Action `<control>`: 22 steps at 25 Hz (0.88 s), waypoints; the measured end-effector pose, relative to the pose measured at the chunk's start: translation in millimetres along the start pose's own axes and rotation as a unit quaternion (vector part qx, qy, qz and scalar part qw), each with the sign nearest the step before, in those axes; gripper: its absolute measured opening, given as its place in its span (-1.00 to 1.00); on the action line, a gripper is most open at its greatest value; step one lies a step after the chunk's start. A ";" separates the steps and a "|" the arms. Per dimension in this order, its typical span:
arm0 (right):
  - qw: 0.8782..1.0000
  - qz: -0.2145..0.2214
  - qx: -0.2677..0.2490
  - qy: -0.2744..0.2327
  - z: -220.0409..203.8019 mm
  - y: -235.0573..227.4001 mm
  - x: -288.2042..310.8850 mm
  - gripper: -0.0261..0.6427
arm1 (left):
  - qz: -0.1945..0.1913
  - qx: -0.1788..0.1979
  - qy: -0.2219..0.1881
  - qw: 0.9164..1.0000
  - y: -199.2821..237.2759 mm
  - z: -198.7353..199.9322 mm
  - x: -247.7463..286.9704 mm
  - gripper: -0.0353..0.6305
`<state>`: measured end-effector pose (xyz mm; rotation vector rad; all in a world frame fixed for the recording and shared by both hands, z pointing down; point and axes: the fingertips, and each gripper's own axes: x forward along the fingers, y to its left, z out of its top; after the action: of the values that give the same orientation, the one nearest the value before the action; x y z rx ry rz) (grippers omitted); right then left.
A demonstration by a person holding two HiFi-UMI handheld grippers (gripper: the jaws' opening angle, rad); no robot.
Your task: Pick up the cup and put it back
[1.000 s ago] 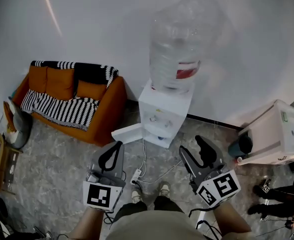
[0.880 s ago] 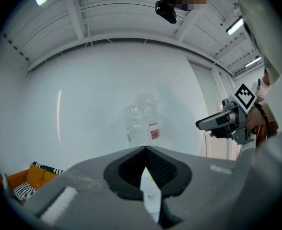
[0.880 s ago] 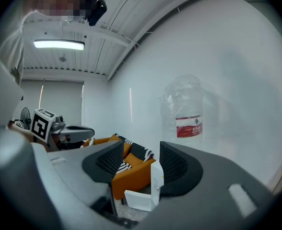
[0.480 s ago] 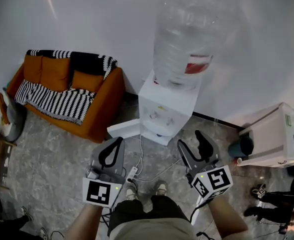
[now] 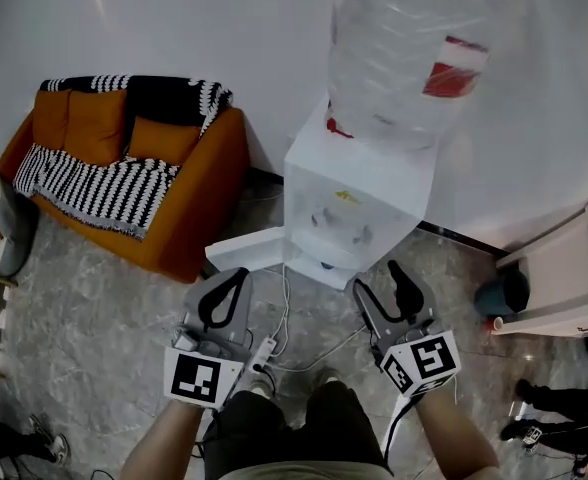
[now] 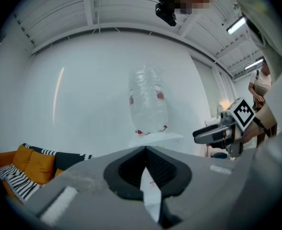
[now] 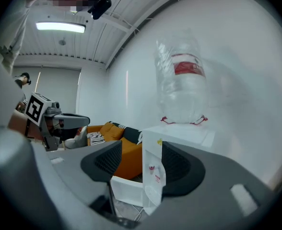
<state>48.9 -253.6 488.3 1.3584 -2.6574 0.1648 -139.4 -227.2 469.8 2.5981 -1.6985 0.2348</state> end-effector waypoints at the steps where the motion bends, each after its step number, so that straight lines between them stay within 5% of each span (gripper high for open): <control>1: 1.000 -0.003 0.001 0.000 -16.1 -2.0 5.4 -0.13 | 0.000 0.000 0.001 1.000 1.1 -16.9 4.9 -0.89; 13: 1.000 -0.010 0.001 -0.010 -224.7 -34.8 61.4 -0.06 | -0.007 0.002 -0.025 1.000 -2.5 -213.9 69.8 -0.89; 22: 1.000 -0.015 0.002 -0.011 -370.2 -57.6 103.2 -0.06 | -0.009 0.037 -0.034 0.999 4.6 -343.9 106.2 -0.89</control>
<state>67.6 -307.5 872.6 1.4077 -2.6545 0.1542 -139.8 -289.0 824.5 2.7028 -1.7187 0.2150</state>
